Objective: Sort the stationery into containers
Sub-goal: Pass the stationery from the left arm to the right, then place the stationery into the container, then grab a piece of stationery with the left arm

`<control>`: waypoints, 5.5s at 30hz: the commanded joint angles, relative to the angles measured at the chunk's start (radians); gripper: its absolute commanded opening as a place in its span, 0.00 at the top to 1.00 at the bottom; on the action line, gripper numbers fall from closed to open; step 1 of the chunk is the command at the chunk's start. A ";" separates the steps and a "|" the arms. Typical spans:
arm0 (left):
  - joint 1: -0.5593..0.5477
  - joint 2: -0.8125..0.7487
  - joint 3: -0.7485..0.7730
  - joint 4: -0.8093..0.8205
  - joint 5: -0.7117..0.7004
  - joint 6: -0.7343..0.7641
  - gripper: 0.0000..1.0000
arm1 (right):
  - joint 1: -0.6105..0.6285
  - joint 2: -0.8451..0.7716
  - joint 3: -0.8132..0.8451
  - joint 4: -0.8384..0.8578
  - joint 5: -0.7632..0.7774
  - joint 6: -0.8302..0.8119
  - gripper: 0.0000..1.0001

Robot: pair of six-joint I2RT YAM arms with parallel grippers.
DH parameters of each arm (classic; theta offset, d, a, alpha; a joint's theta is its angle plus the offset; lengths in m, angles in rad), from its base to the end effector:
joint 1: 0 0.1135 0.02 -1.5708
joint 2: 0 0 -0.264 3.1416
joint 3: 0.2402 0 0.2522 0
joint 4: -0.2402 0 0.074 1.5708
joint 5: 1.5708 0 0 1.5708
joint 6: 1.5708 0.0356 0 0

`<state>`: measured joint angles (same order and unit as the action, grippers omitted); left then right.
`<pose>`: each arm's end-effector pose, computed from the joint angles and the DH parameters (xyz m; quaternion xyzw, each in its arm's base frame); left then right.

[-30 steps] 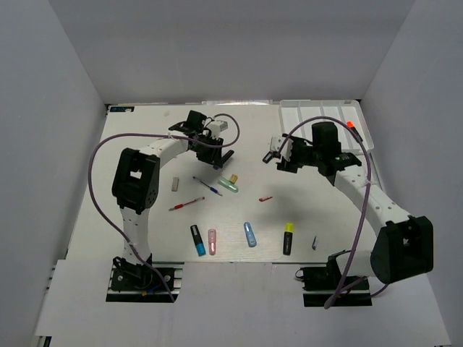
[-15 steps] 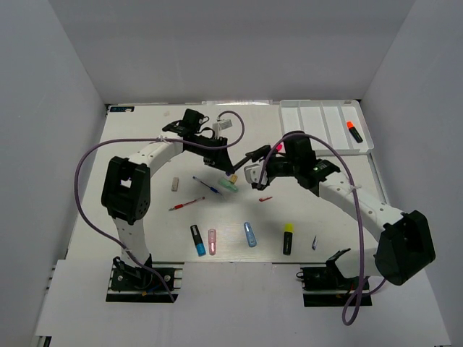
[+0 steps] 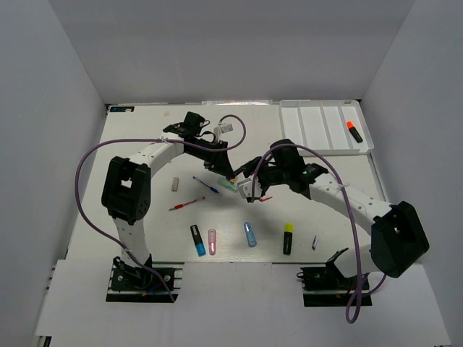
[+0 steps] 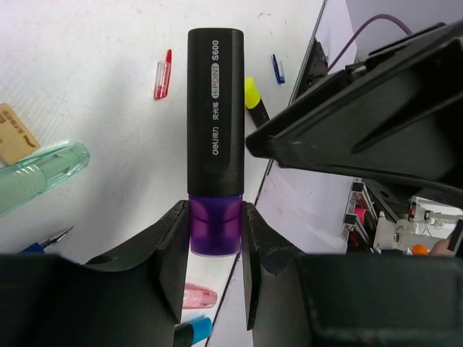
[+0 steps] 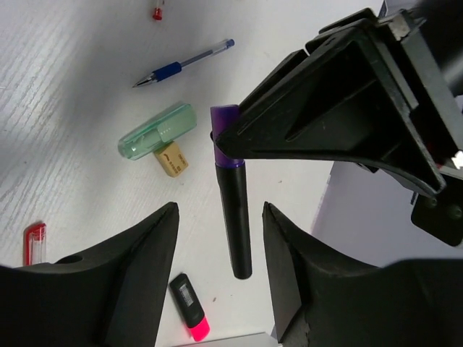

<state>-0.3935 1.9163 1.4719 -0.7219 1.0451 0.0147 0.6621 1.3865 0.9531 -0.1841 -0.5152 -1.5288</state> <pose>0.3507 -0.1789 0.2263 0.2702 0.8109 -0.5130 0.0789 0.2296 0.2012 0.2638 -0.8175 0.2893 0.0191 0.4977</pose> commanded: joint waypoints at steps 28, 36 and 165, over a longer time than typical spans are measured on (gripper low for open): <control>0.018 -0.234 -0.021 0.160 -0.246 -0.156 0.02 | -0.038 0.000 -0.014 -0.055 0.159 0.183 1.00; 0.137 -0.235 -0.019 0.317 -0.463 -0.324 0.02 | -0.393 0.324 0.406 -0.200 0.207 0.689 1.00; -0.311 -0.565 -0.826 -0.221 -0.663 1.883 0.65 | -0.923 0.333 0.592 -0.548 -0.115 0.987 0.57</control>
<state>-0.6979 1.3842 0.6952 -0.9611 0.4015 1.8755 -0.2661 1.7733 1.5421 -0.7132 -0.5709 -0.5560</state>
